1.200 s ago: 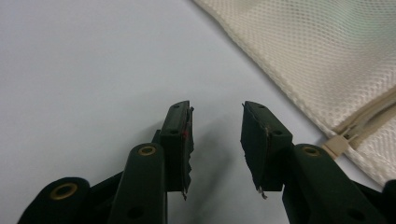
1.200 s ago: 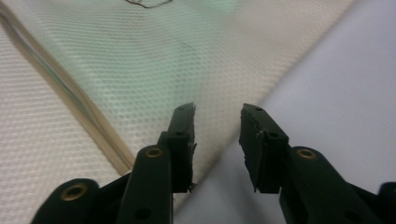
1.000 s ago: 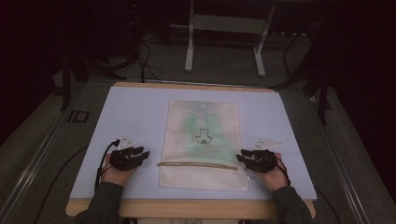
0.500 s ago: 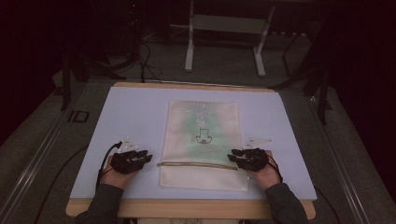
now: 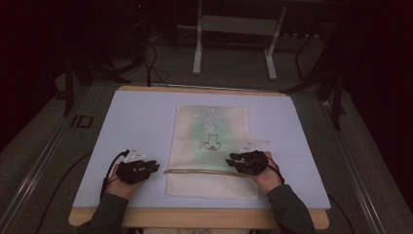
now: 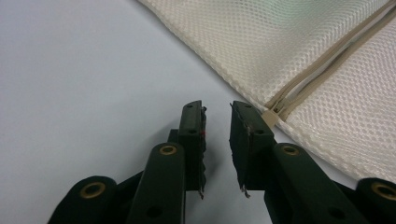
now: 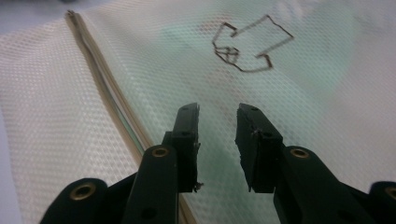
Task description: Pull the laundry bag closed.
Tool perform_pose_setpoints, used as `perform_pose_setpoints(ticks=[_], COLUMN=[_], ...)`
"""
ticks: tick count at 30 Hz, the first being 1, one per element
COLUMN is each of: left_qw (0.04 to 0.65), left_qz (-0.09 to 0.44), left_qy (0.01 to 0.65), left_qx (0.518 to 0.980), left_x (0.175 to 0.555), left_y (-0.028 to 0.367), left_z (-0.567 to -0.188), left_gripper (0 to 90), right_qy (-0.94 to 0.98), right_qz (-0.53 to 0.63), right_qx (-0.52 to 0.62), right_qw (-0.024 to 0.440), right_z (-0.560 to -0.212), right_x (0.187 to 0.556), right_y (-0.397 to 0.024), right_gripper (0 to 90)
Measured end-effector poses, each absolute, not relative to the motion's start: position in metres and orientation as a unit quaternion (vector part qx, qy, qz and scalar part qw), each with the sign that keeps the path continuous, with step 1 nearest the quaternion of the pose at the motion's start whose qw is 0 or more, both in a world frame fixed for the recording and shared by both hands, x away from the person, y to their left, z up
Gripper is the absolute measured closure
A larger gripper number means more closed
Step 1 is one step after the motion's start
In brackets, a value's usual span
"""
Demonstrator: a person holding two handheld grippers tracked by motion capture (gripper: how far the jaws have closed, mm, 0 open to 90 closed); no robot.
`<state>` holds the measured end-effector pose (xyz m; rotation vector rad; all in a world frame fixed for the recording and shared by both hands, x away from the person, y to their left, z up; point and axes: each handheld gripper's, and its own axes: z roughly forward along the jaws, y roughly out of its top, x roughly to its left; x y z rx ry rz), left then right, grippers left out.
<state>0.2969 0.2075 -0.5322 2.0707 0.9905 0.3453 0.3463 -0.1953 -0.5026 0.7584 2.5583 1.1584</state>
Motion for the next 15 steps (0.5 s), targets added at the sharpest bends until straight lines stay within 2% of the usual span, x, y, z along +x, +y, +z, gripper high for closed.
perform_pose_setpoints(ticks=[15], left_qw=[0.404], left_qz=[0.135], left_qy=[0.383], left_qx=[0.82], left_x=[0.293], left_y=[0.207], left_z=[-0.53], left_gripper=[71.9], right_qy=[0.891], right_qz=[0.391], right_qx=[0.21], right_qw=[0.101], right_z=[-0.493], right_x=[0.352], right_y=[-0.157], right_gripper=[73.9])
